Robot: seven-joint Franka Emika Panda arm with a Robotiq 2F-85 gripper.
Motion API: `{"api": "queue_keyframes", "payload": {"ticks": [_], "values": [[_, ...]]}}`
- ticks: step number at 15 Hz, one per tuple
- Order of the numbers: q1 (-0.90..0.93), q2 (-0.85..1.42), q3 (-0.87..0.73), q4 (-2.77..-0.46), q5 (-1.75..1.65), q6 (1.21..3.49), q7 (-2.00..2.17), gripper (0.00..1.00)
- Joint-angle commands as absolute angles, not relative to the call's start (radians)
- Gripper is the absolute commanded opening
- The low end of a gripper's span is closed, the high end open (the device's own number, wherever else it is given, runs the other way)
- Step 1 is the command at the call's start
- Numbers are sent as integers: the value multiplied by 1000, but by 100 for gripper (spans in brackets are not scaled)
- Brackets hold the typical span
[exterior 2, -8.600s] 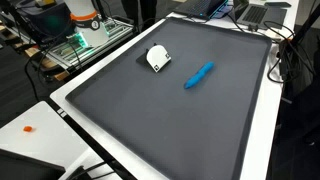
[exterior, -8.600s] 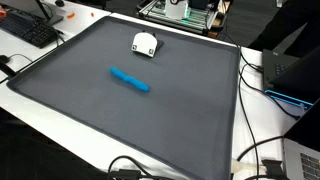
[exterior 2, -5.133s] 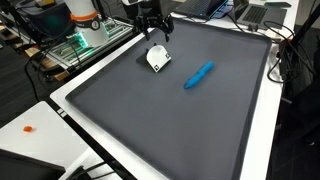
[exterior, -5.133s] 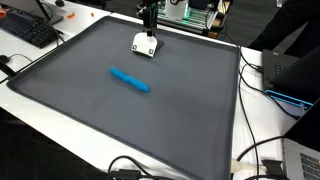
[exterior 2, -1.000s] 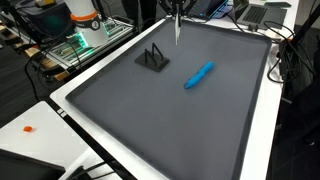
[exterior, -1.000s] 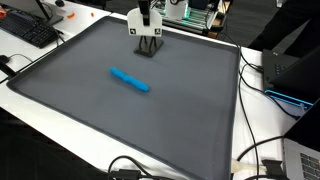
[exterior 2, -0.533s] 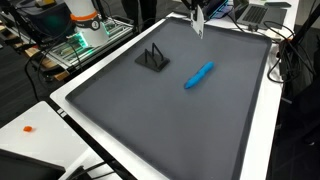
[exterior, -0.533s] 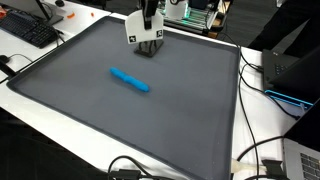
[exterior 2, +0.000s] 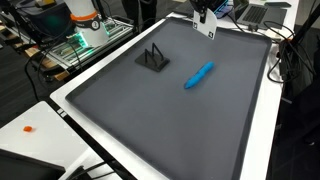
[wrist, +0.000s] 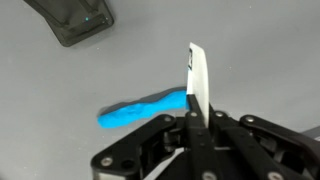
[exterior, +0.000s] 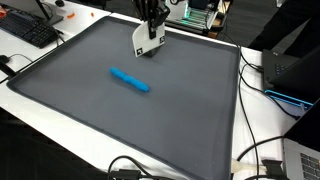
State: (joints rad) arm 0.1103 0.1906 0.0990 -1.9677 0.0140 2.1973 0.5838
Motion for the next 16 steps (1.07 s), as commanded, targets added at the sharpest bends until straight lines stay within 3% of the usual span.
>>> {"api": "queue_keyframes", "payload": {"ticks": [1, 16], "values": [[125, 193, 84, -1963, 18, 2194, 578, 4], [129, 384, 81, -1790, -15, 2181, 273, 1]]}}
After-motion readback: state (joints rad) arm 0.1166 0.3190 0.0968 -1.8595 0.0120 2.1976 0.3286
